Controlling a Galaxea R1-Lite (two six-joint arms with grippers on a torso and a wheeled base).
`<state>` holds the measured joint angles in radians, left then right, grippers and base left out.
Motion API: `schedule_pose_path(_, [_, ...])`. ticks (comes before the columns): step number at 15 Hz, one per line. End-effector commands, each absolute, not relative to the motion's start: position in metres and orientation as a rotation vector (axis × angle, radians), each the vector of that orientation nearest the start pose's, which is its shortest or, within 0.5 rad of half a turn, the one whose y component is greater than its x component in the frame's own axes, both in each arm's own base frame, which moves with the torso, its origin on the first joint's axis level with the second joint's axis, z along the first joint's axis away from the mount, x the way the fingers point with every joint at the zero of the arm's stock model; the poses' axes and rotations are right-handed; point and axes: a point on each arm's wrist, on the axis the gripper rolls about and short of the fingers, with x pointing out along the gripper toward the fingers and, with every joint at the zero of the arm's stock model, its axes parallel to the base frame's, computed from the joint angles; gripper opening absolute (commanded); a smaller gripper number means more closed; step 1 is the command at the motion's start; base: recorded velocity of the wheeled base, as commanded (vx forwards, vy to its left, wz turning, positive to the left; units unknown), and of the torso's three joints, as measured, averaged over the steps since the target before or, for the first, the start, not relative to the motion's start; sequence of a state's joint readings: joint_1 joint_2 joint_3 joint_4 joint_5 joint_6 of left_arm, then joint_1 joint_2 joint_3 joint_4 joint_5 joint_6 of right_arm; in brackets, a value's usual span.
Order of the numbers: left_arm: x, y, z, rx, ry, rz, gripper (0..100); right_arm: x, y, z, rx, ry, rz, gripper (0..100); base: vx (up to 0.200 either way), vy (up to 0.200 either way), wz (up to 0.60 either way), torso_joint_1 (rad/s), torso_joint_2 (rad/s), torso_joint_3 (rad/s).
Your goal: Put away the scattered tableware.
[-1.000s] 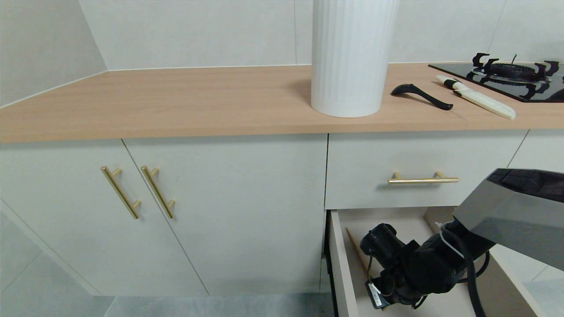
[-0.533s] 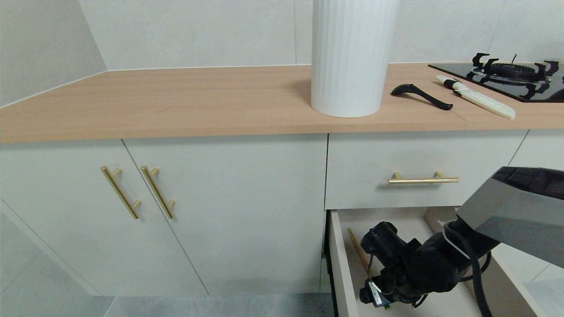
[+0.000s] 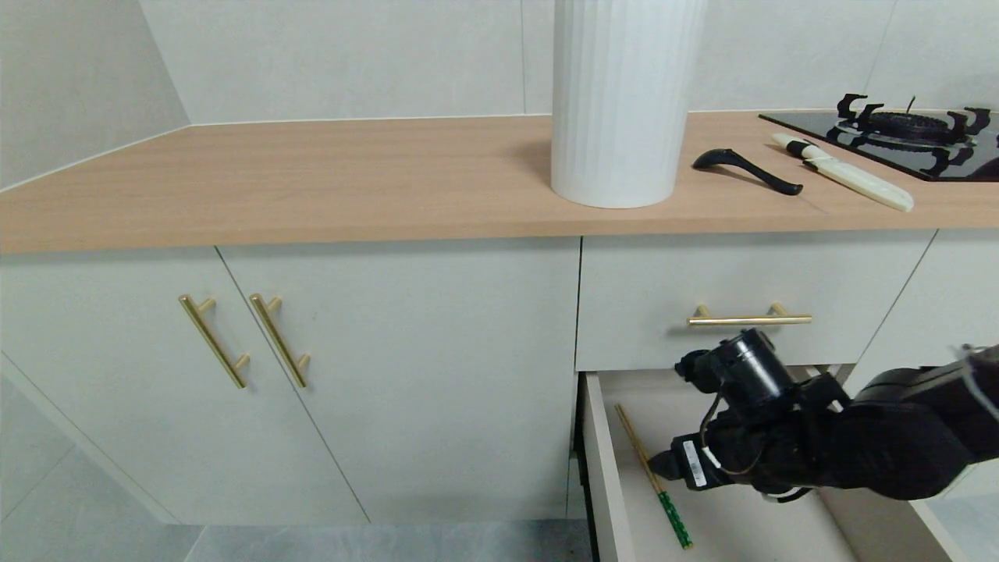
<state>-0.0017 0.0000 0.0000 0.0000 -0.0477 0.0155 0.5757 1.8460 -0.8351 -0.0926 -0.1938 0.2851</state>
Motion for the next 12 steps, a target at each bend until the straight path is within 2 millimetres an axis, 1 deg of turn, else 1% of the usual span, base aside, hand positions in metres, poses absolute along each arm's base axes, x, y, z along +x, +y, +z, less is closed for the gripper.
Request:
schedule_pose_path(1, [-0.023, -0.001, 0.076, 0.015, 0.001, -0.049, 100, 0.222, 0.137, 0.169, -0.020, 0.669, 0.281, 100, 0.000, 0.000, 0.00, 0.000, 0.00, 0.000])
schedule_pose_path(2, [-0.023, -0.001, 0.076, 0.015, 0.001, -0.049, 100, 0.212, 0.130, 0.187, 0.001, 0.603, 0.293, 100, 0.000, 0.000, 0.00, 0.000, 0.00, 0.000])
schedule_pose_path(4, [-0.023, -0.001, 0.076, 0.015, 0.001, -0.049, 100, 0.198, 0.120, 0.208, 0.001, 0.516, 0.310, 100, 0.000, 0.000, 0.00, 0.000, 0.00, 0.000])
schedule_pose_path(5, [-0.023, -0.001, 0.076, 0.015, 0.001, -0.049, 100, 0.196, 0.116, 0.211, -0.010, 0.498, 0.304, 100, 0.000, 0.000, 0.00, 0.000, 0.00, 0.000])
schedule_pose_path(6, [-0.023, -0.001, 0.076, 0.015, 0.001, -0.049, 100, 0.190, 0.108, 0.220, -0.026, 0.453, 0.298, 100, 0.000, 0.000, 0.00, 0.000, 0.00, 0.000])
schedule_pose_path(8, [-0.023, -0.001, 0.076, 0.015, 0.001, -0.049, 100, 0.188, 0.098, 0.227, -0.036, 0.421, 0.274, 100, 0.000, 0.000, 0.00, 0.000, 0.00, 0.000])
schedule_pose_path(12, [-0.023, -0.001, 0.076, 0.015, 0.001, -0.049, 100, 0.190, 0.089, 0.230, -0.048, 0.404, 0.238, 100, 0.000, 0.000, 0.00, 0.000, 0.00, 0.000])
